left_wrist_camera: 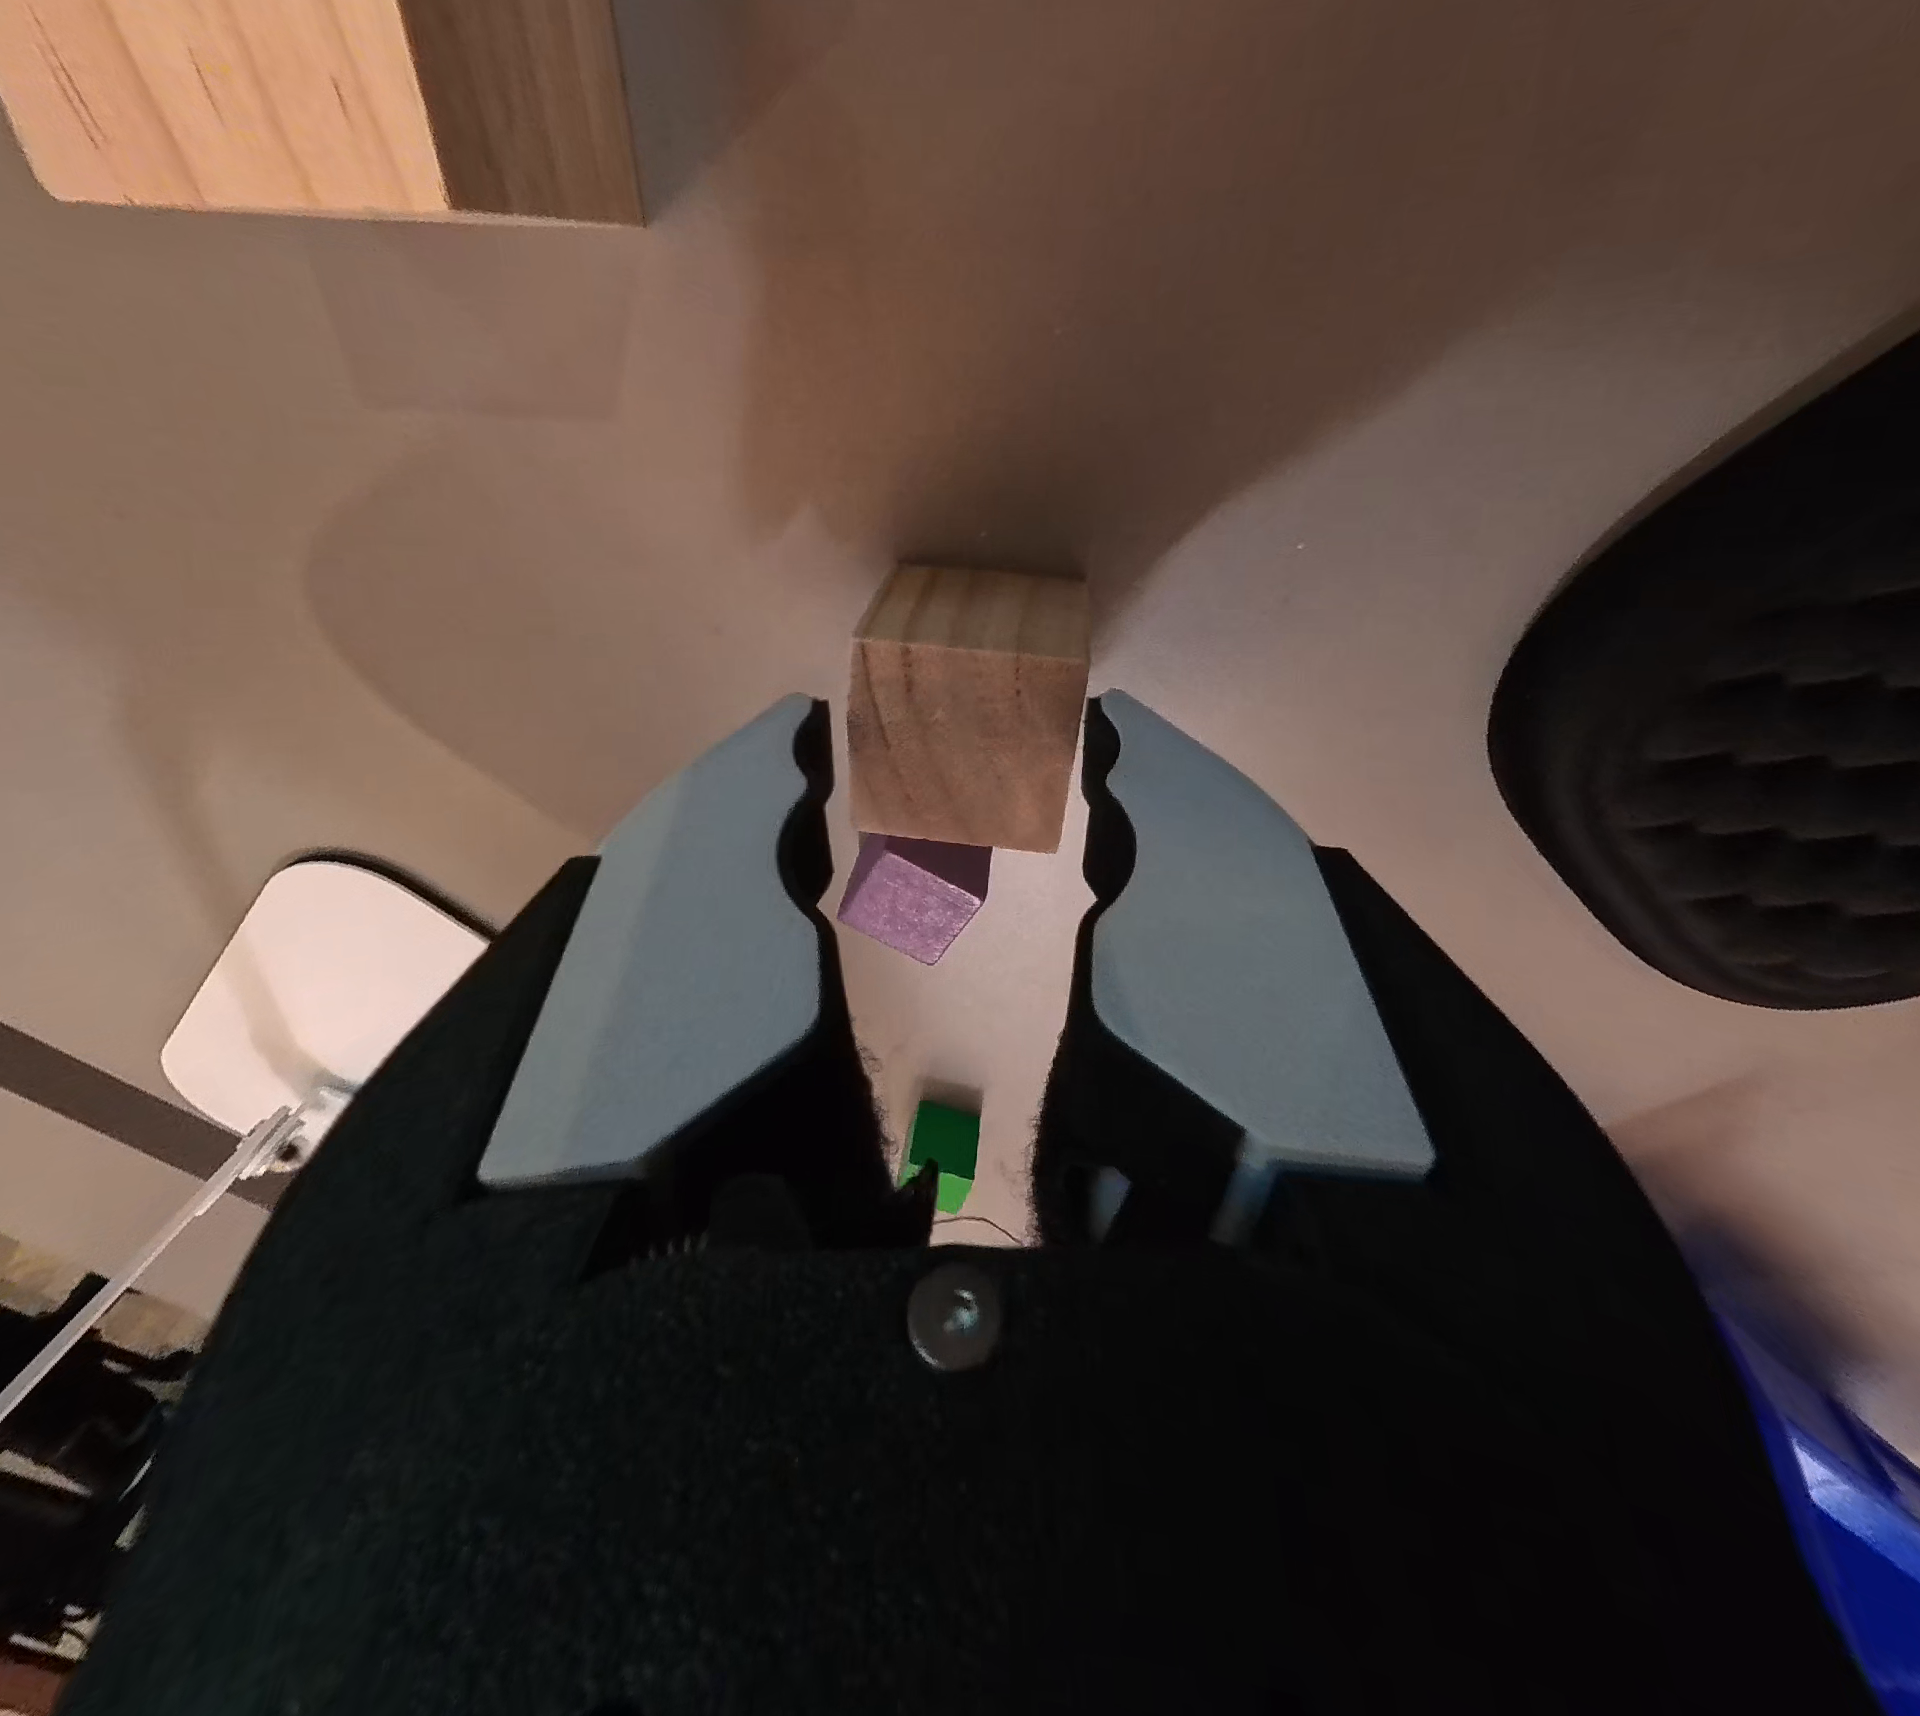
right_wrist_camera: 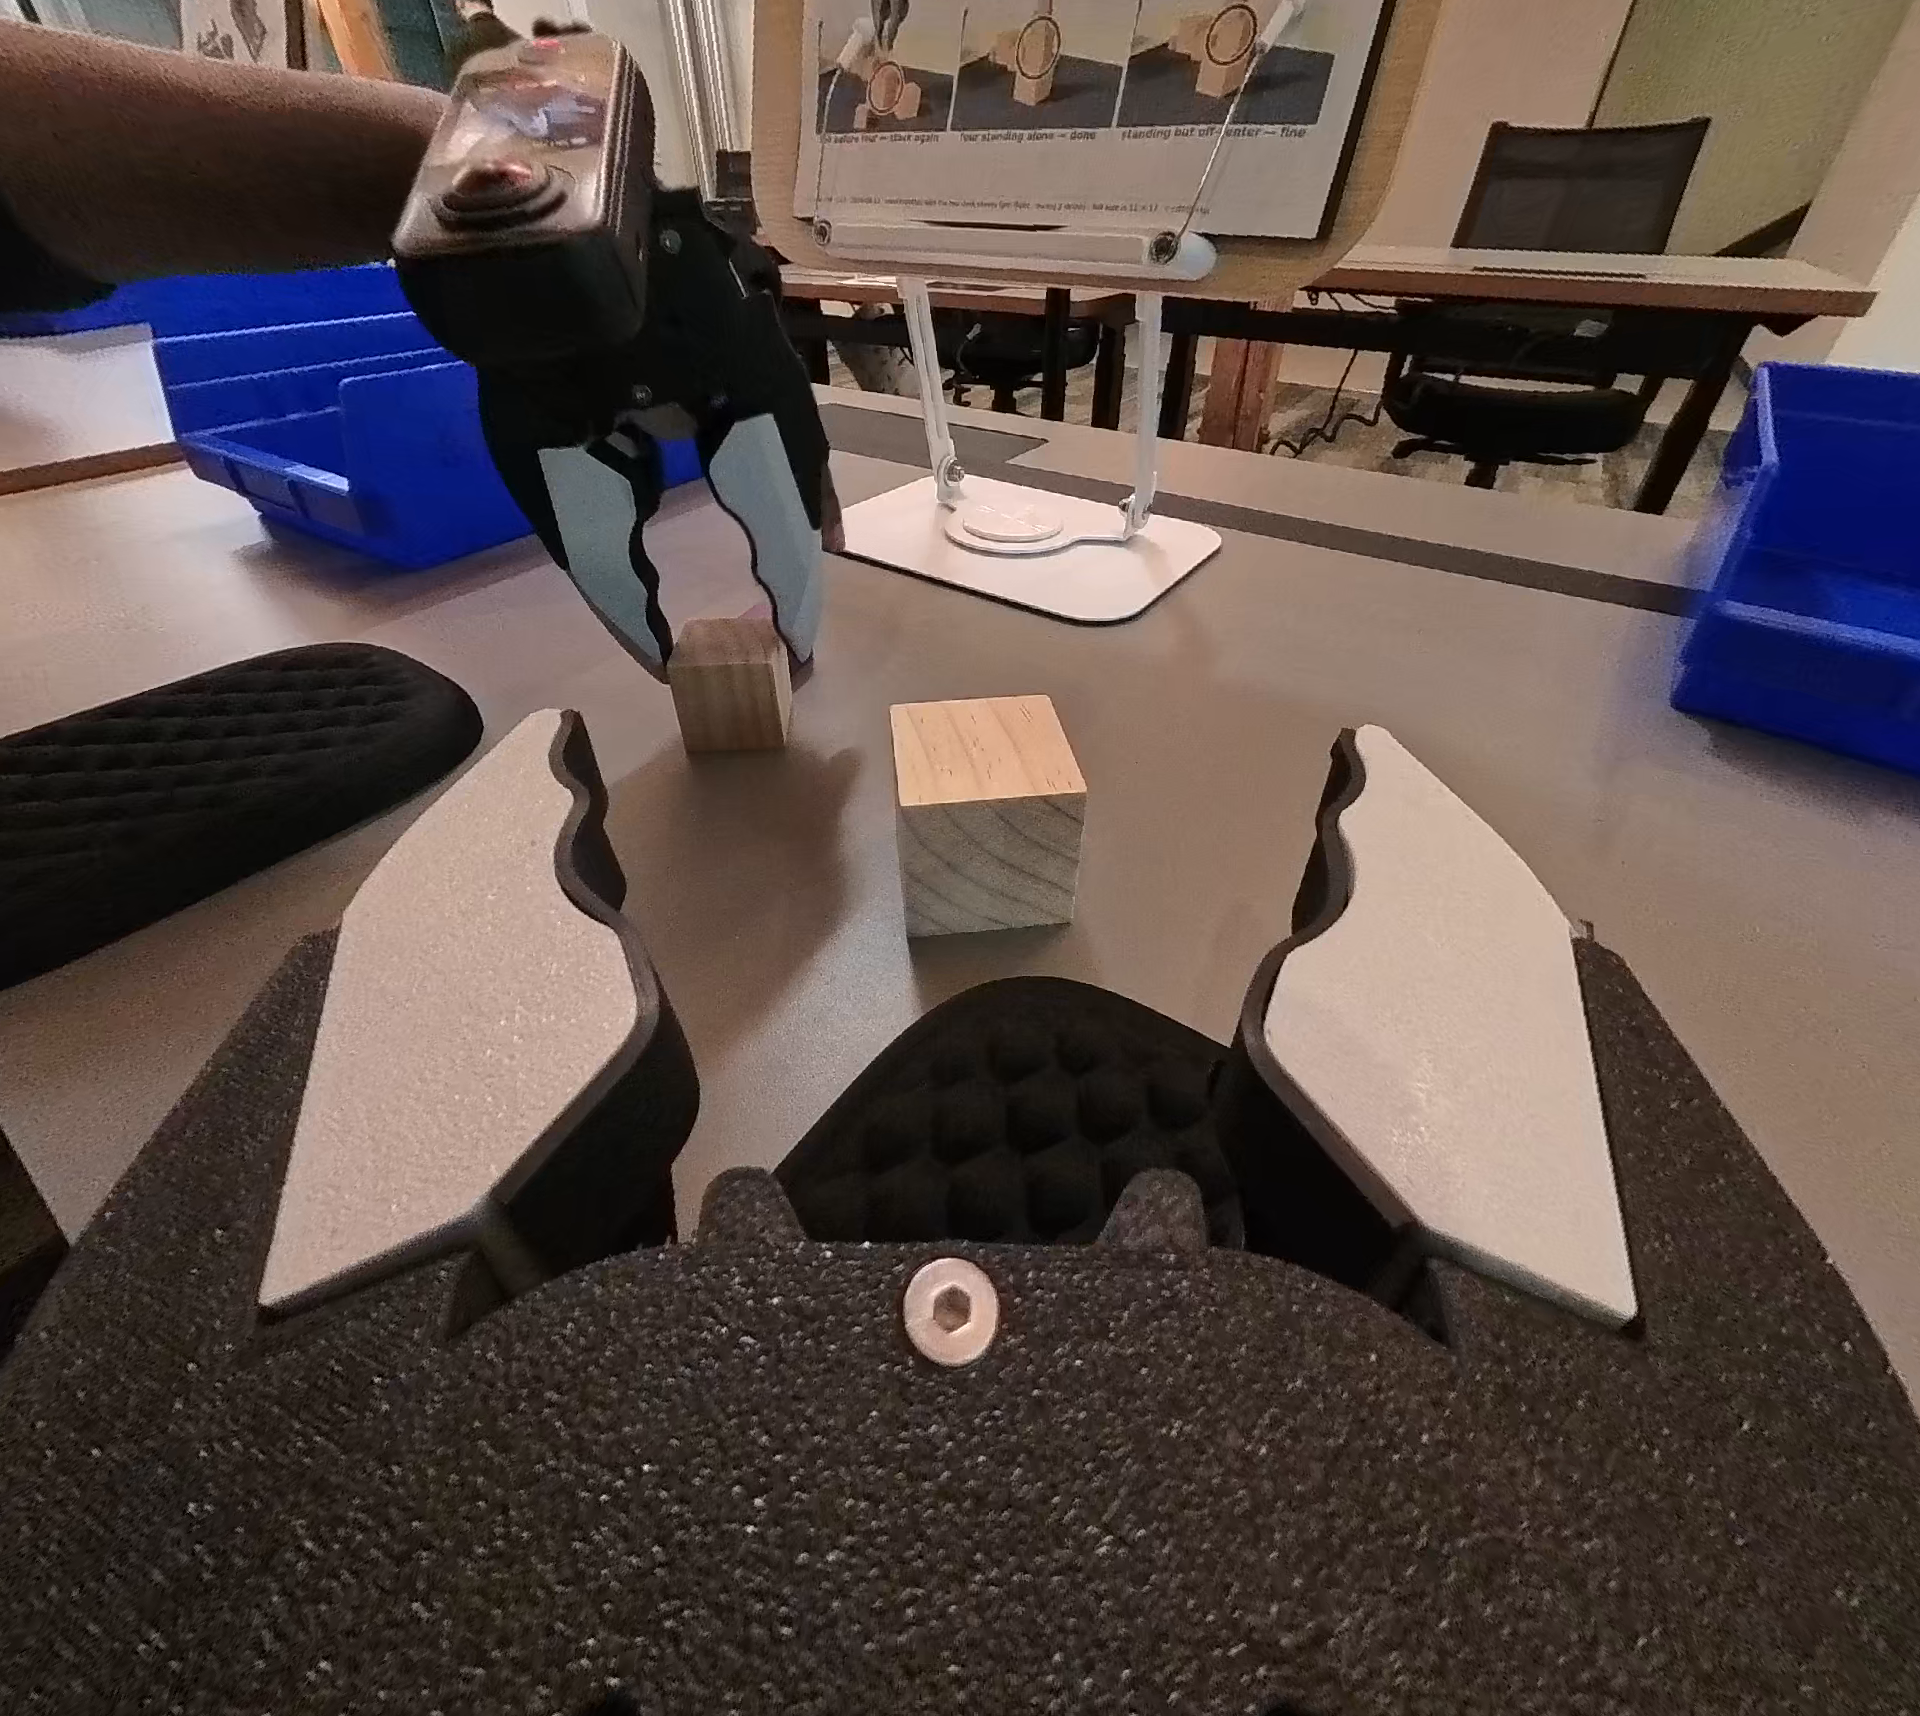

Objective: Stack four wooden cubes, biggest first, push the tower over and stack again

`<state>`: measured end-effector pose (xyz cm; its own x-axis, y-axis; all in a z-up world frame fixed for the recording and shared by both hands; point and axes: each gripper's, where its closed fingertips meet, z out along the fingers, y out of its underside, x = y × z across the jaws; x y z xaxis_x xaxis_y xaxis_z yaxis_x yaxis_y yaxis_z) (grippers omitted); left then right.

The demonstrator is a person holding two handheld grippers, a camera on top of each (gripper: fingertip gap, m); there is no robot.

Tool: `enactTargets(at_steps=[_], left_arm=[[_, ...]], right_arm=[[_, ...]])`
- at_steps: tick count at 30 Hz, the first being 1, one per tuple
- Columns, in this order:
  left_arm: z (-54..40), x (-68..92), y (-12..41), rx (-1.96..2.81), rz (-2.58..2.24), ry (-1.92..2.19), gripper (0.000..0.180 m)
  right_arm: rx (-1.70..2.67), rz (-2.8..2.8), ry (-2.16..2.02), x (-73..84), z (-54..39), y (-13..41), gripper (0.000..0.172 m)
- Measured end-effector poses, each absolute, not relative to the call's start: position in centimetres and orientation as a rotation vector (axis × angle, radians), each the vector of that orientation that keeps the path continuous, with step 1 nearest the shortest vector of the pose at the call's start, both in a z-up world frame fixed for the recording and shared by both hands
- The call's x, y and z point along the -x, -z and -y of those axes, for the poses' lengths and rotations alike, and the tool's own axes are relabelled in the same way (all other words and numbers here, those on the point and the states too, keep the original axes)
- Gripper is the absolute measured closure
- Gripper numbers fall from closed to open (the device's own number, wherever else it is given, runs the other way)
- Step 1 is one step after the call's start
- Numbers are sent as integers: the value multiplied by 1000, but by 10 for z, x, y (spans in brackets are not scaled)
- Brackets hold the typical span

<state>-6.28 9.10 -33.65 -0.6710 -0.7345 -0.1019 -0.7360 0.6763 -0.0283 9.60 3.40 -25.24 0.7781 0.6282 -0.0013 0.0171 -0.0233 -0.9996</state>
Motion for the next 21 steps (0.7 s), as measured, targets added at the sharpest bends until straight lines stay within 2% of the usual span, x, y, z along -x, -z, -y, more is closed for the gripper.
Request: enactTargets(at_steps=[6,11,16,21], left_arm=[[-85,63,332,1299,-2792,43,139],[-81,41,298,1413,-2721,108,139],[-79,-4,258,1263,-2693,145,139],[-82,-37,259,1147,-2771,44,139]], right_arm=[[1535,541,-529,-96,-34,253,45],[1541,552,-530,-95,-34,254,46],[1545,571,-524,-93,-33,255,47],[1546,569,-526,-93,-34,255,47]])
